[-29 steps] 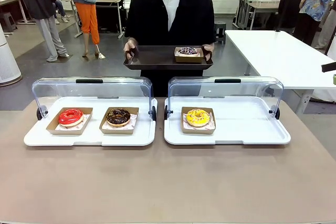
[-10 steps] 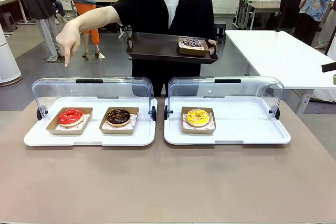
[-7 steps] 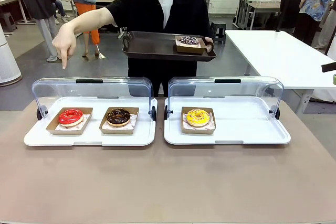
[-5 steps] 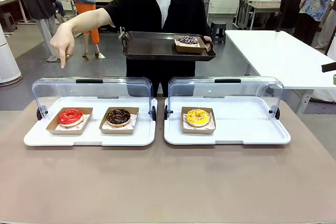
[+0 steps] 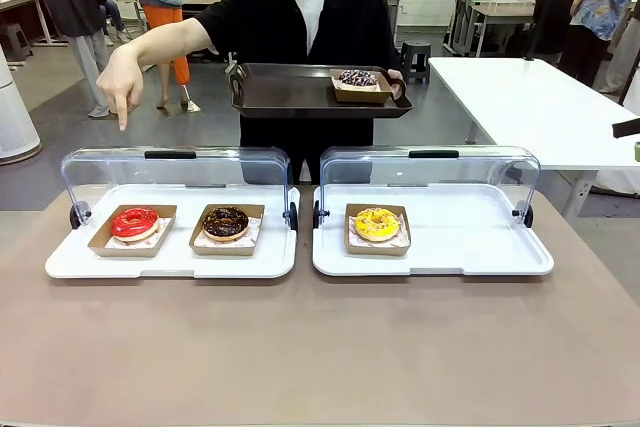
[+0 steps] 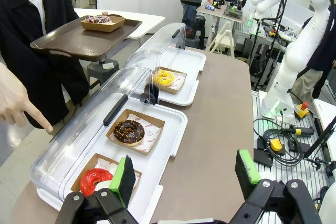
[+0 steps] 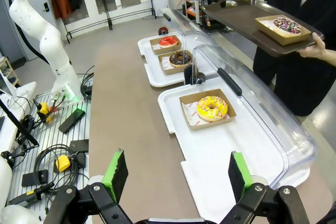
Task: Provide the desired donut to the person.
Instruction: Pick up and lift the Paper togo box containing the Donut pointed at by the person.
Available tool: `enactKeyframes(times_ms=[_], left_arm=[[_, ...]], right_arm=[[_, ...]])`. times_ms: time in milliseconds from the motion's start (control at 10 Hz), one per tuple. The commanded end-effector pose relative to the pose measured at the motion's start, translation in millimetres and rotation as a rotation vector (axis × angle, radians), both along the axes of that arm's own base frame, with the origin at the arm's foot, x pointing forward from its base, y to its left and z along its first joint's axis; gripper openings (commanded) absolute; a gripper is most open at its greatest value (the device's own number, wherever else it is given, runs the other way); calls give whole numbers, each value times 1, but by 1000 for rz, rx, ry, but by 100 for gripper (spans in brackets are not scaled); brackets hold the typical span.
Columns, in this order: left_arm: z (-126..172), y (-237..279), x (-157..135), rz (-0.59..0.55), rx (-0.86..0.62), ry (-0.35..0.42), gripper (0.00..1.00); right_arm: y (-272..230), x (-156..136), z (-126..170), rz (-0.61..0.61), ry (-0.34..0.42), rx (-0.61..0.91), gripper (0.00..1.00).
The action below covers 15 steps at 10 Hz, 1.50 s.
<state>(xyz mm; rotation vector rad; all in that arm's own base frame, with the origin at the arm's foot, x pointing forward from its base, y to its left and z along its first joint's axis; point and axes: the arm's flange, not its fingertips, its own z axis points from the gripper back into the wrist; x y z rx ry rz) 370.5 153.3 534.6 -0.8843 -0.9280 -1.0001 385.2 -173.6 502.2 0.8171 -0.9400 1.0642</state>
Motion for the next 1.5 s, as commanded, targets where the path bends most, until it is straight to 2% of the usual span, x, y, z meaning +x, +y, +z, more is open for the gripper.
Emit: enactKeyframes(times_ms=[0,100,300,500,600,800,900,1100,1400], left_arm=[[0,0,0,0,0,0,100],[10,0,5,-18,82,-5,100],[35,-17,13,-86,347,-12,100],[50,-54,26,-138,679,-76,100],[45,-76,30,-182,828,-107,100],[18,-120,36,-268,1111,-172,100],[2,-135,38,-307,1181,-192,100],[-35,-150,46,-365,1232,-158,100],[-89,-161,56,-390,1207,-124,100]], right_arm=[[0,0,-1,-1,1,1,100],[0,0,-1,-1,1,1,100],[0,0,-1,-1,1,1,100],[0,0,-1,-1,1,1,100],[0,0,-1,-1,1,1,100],[0,0,-1,-1,1,1,100],[0,0,-1,-1,1,1,100],[0,0,-1,-1,1,1,100],[0,0,-1,-1,1,1,100]])
